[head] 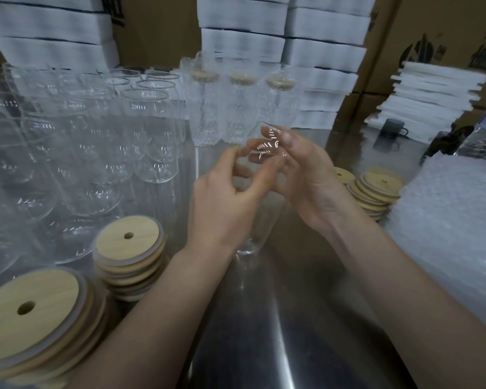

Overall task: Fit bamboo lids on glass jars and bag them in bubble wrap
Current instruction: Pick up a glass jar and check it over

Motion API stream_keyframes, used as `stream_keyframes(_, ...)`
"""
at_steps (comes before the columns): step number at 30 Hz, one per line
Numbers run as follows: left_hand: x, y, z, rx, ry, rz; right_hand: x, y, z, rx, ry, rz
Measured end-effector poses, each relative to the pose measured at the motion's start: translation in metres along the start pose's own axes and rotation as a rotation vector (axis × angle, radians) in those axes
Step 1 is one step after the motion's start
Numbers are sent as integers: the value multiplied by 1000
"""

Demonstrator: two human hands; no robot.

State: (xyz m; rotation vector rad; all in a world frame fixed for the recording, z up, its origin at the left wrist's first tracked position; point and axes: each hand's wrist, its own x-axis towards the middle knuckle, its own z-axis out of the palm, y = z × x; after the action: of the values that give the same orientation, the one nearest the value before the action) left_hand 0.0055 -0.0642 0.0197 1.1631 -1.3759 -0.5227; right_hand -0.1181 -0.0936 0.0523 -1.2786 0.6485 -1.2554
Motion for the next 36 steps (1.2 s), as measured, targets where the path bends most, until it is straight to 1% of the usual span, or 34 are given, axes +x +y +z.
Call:
stream_keyframes(2,2,2,-2,140,24,13,1,-1,0,-33,58,-15)
stream_keyframes(5,1,5,-5,251,63,54,0,-1,1,-143,167,-15)
stream_keyframes(10,-1,4,-5,454,50,210,-3,-1,7,-251,289,-53)
stream_keyframes(13,1,0,-2,546,77,292,-3,2,9,-243,356,-92)
stream_keyframes(16,-2,-3,3,566,132,362,-4,3,11,-218,406,-119)
stream_keyframes(20,-2,-8,9,628,177,455,-5,5,10,-123,427,-123)
stream_keyframes(22,-2,-10,9,655,159,439,-4,6,9,-72,427,-123)
stream_keyframes(26,-6,-12,10,687,71,405,0,7,3,49,433,-93)
stream_keyframes(28,-7,-12,9,690,68,415,2,7,1,97,430,-60)
stream_keyframes(30,-7,-12,9,690,84,431,5,6,-2,196,430,-24)
stream_keyframes(32,-7,-13,9,680,103,461,7,4,-6,334,413,8)
stream_keyframes(36,-5,-16,7,596,133,465,8,2,-10,442,312,62)
